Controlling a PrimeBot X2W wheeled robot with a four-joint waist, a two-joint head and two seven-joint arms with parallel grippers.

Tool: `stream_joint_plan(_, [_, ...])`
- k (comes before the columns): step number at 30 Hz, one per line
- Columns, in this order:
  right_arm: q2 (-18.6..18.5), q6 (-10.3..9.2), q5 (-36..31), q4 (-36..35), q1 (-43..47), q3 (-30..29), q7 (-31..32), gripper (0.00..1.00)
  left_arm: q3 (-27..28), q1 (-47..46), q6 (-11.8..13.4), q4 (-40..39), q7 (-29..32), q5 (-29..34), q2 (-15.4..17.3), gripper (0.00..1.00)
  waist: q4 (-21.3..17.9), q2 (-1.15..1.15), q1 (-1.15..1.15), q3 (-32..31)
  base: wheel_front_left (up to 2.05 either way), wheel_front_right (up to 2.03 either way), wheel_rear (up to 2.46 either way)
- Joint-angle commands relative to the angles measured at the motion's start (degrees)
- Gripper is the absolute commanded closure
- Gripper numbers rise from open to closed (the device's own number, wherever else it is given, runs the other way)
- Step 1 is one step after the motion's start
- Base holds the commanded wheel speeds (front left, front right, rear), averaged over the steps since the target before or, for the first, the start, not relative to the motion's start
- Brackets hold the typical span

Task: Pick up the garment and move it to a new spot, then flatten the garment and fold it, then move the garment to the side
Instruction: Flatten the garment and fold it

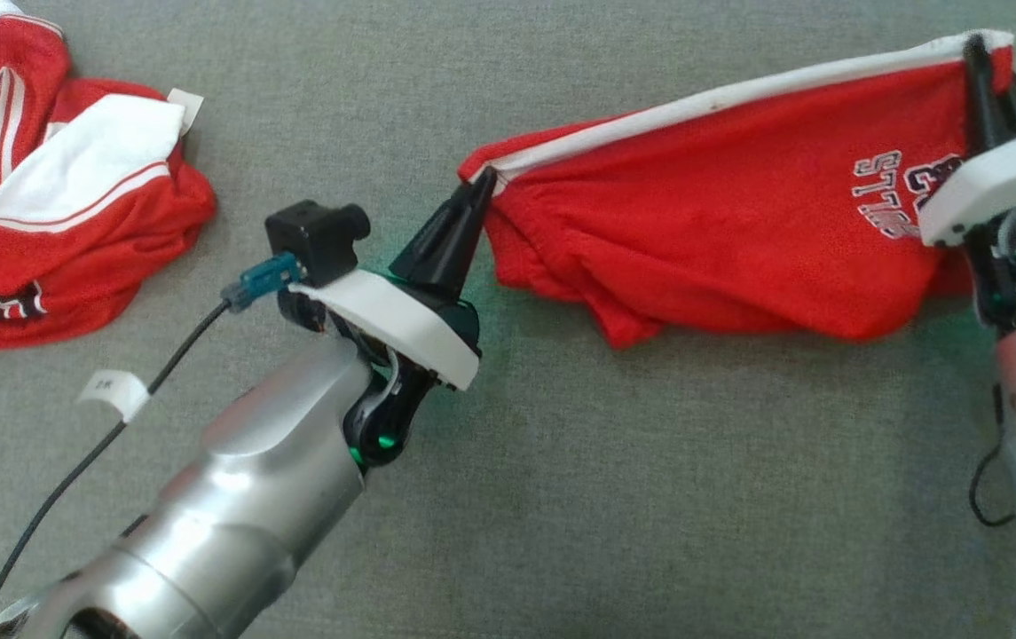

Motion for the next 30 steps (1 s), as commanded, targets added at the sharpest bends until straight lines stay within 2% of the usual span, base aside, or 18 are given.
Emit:
stream_joint_plan(1, [0.2,-0.05,-0.4,-1.1,-1.3,1.3,-1.0,1.0,1.9,-1.9,0.1,-0.4,-0.8,-0.3,0.9,1.0,0.0,0.0,-0.01,0.2,0.0,0.0,0.0])
stream_joint_plan(2, [0.3,-0.05,-0.4,0.0,-2.1,1.7,-1.6,0.92,2.3,-2.0,0.1,0.6,-1.0,-0.3,0.6,1.0,-0.1,0.0,-0.01,0.2,0.0,0.0,0.0])
stream_joint_plan(3, [0.5,-0.05,-0.4,1.1,-2.7,1.9,-2.2,0.58,2.6,-2.1,0.1,1.4,-1.0,-0.2,0.3,0.75,-0.1,0.0,-0.01,0.2,0.0,0.0,0.0])
stream_joint_plan(4, [0.7,-0.05,-0.4,2.1,-3.2,2.1,-3.0,0.0,3.0,-2.0,0.1,2.3,-1.1,-0.1,0.0,0.44,-0.2,0.0,-0.01,0.1,0.0,0.0,0.0])
stream_joint_plan(5, [0.8,-0.05,-0.5,2.8,-3.6,2.4,-3.9,0.0,3.6,-1.9,0.1,2.9,-1.1,0.1,-0.4,0.0,-0.2,0.0,-0.01,0.0,0.0,0.0,0.0])
stream_joint_plan(8, [1.2,-0.05,-0.1,4.6,-3.8,3.5,-5.9,0.0,7.4,-1.1,0.1,3.6,-1.2,3.1,-1.1,0.0,-0.2,0.0,-0.01,-0.9,0.0,0.0,0.0])
stream_joint_plan(11, [1.7,-0.05,1.1,4.9,-2.2,4.9,-6.8,0.0,13.0,1.2,0.8,2.7,-1.2,9.2,-1.8,0.0,-0.2,0.0,-0.01,-2.3,0.0,0.0,0.0])
stream_joint_plan(18, [1.0,-0.05,6.3,3.0,5.5,6.6,-3.4,0.0,25.3,13.8,7.7,-8.9,-1.2,30.4,-3.5,0.0,0.3,0.0,-0.01,-5.9,0.0,0.0,0.0])
stream_joint_plan(20, [-0.1,-0.05,7.0,2.6,7.0,5.1,-2.5,0.0,27.4,17.8,9.5,-13.8,-1.2,37.0,-4.1,0.0,1.3,0.0,-0.01,-6.3,0.0,0.0,0.0])
stream_joint_plan(24, [-2.0,-0.05,7.7,3.7,8.2,0.0,0.2,0.0,29.5,25.6,11.0,-22.0,-1.2,45.6,-5.8,0.0,3.8,0.0,-0.01,-6.9,0.0,0.0,0.0])
stream_joint_plan(30, [-3.3,-0.05,7.3,8.8,8.2,-7.7,5.7,0.0,30.0,34.0,10.9,-27.5,-1.2,50.2,-7.2,0.0,7.6,0.0,-0.01,-7.4,0.0,0.0,0.0])
